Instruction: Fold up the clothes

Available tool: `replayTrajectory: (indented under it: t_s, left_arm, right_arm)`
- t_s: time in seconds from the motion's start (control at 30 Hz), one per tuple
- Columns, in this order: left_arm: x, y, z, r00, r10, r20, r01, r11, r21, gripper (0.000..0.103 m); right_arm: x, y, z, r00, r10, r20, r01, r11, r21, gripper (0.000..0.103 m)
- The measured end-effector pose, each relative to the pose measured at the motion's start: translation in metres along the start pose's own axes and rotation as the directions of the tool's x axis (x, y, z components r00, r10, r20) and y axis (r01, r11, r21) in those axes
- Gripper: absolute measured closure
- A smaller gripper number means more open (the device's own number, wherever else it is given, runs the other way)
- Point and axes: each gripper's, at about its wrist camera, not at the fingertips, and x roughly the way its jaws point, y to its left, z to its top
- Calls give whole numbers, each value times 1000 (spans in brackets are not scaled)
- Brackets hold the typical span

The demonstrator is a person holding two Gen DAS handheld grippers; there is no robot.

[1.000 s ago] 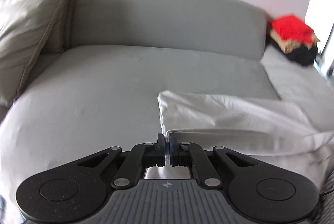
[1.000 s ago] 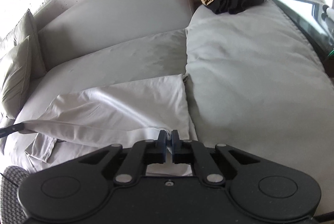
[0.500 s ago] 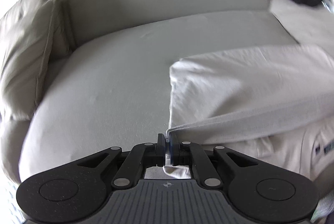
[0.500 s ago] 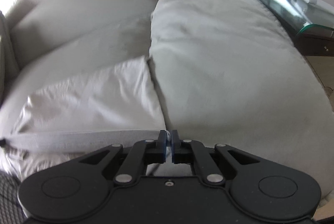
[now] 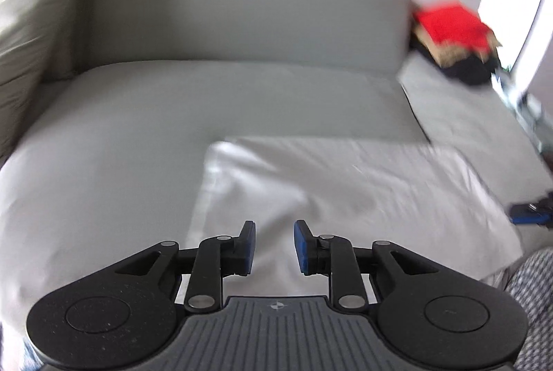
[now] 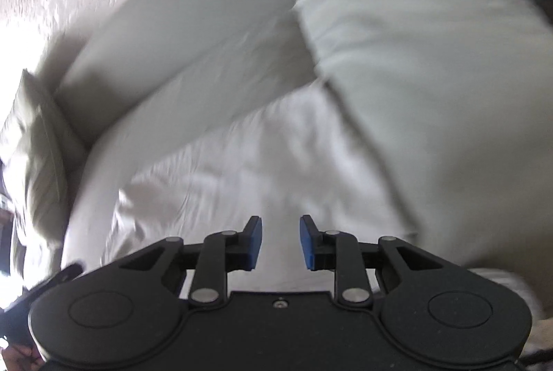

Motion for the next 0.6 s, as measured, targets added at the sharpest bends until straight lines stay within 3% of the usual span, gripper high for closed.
replayTrajectory:
  t_s: [0.2,0.33,0.43,0.5,0.6]
  left_arm:
    - [52,-49,-24,992,-17,-129,28,996,79,80]
    - [19,-60,-56,987,-43,-155,66,987,147,83]
    - [-2,-41,-64,979,-75,-192,93,992,87,83]
    - [-15,-28,-62,990,-43,-137,53,996,67,83]
    - [-28,-7,-45,999,46,-5,-46,999,21,79]
  right_arm:
    - [43,29,-20,995,-61,-84,52,994,-99,78]
    - [30,33,-49,985,-98,-145,65,974,-216,80]
    - [14,29,-58,974,-104,-203,61,976,-211,80]
    - [2,31,-55,985,-60,-160,29,981,-190,80]
    - [-9,37,-42,996,55,-70,-64,989,-132,70]
